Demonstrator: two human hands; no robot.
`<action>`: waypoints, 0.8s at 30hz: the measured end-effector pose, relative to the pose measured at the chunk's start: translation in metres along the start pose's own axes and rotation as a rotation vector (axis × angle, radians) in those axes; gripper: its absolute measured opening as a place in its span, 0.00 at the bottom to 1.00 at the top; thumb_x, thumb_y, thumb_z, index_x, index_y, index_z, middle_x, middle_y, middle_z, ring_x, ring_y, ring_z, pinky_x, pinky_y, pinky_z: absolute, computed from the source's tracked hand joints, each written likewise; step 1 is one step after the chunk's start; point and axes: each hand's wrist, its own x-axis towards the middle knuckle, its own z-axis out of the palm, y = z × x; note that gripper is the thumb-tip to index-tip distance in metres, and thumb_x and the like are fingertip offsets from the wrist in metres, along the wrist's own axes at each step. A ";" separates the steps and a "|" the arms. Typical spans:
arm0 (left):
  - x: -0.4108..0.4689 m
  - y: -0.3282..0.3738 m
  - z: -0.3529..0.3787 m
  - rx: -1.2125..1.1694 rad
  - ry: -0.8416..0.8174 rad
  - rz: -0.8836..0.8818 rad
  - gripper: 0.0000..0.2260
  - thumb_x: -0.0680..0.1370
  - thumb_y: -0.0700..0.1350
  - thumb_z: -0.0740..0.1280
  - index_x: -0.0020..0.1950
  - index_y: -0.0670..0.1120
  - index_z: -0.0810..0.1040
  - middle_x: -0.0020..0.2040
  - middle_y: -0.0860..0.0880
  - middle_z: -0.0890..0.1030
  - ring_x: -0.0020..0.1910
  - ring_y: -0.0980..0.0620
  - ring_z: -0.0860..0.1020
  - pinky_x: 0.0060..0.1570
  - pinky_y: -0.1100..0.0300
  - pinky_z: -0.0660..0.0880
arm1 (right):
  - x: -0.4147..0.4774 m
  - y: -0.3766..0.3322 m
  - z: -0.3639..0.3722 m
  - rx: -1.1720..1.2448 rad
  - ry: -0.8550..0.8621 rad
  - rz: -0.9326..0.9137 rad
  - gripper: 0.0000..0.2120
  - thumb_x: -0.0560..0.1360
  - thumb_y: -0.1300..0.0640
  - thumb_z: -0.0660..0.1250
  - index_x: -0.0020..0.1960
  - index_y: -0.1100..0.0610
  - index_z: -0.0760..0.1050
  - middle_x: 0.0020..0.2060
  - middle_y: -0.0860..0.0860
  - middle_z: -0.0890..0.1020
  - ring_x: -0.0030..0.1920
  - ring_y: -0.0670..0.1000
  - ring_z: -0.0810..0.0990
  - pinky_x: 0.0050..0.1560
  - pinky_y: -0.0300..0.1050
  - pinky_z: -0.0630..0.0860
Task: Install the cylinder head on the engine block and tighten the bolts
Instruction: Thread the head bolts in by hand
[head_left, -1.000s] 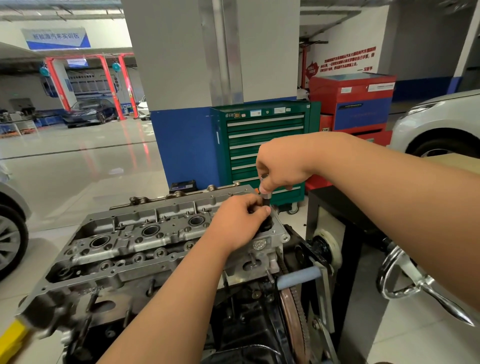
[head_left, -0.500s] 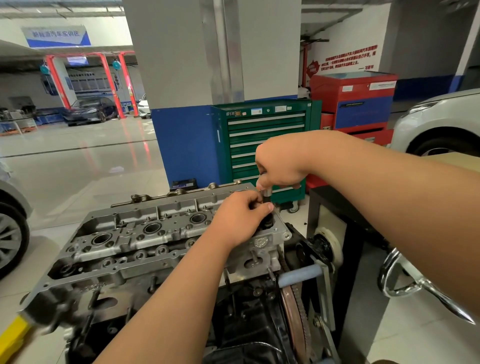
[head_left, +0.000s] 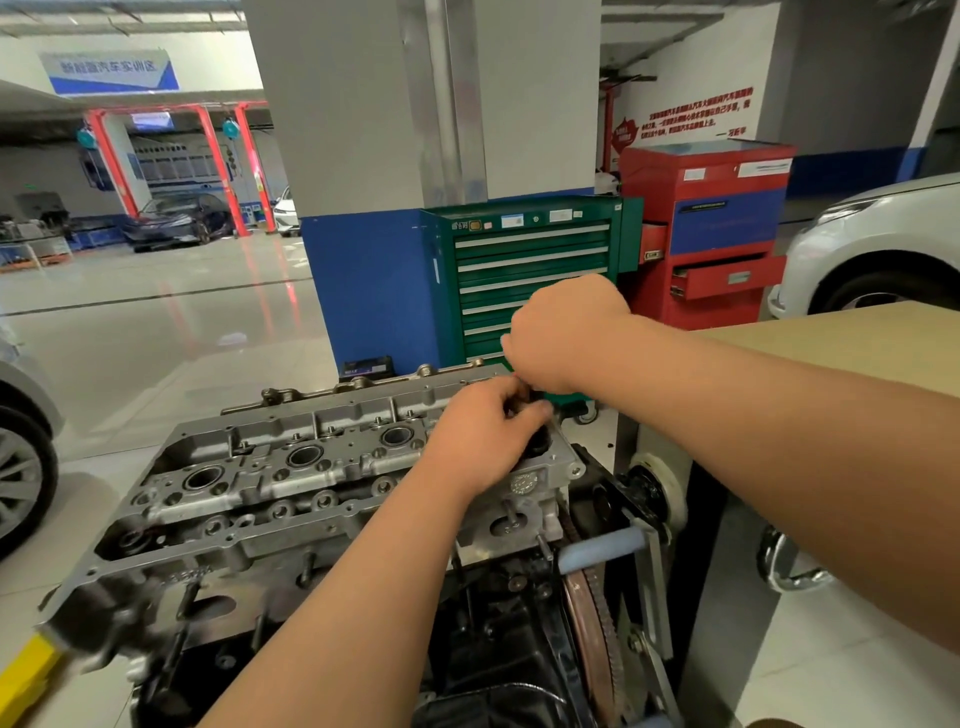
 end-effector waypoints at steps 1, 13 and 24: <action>0.000 0.001 0.001 0.023 0.010 -0.001 0.09 0.76 0.53 0.68 0.49 0.48 0.81 0.42 0.51 0.82 0.41 0.52 0.78 0.40 0.59 0.73 | 0.003 -0.006 -0.002 -0.004 -0.058 0.042 0.12 0.80 0.55 0.53 0.40 0.53 0.68 0.33 0.49 0.68 0.36 0.52 0.70 0.27 0.45 0.59; 0.002 -0.001 0.000 0.033 -0.054 -0.008 0.10 0.79 0.53 0.65 0.48 0.47 0.78 0.41 0.49 0.80 0.41 0.51 0.77 0.40 0.58 0.72 | -0.004 0.015 0.005 0.022 0.098 -0.138 0.21 0.82 0.49 0.49 0.40 0.57 0.74 0.33 0.50 0.72 0.39 0.54 0.75 0.35 0.47 0.71; 0.003 -0.001 0.000 0.113 -0.064 -0.006 0.17 0.80 0.52 0.64 0.32 0.51 0.66 0.30 0.52 0.68 0.39 0.48 0.66 0.32 0.56 0.58 | -0.005 0.024 -0.004 0.018 0.106 -0.333 0.28 0.82 0.43 0.43 0.36 0.55 0.73 0.33 0.50 0.75 0.34 0.52 0.74 0.34 0.46 0.72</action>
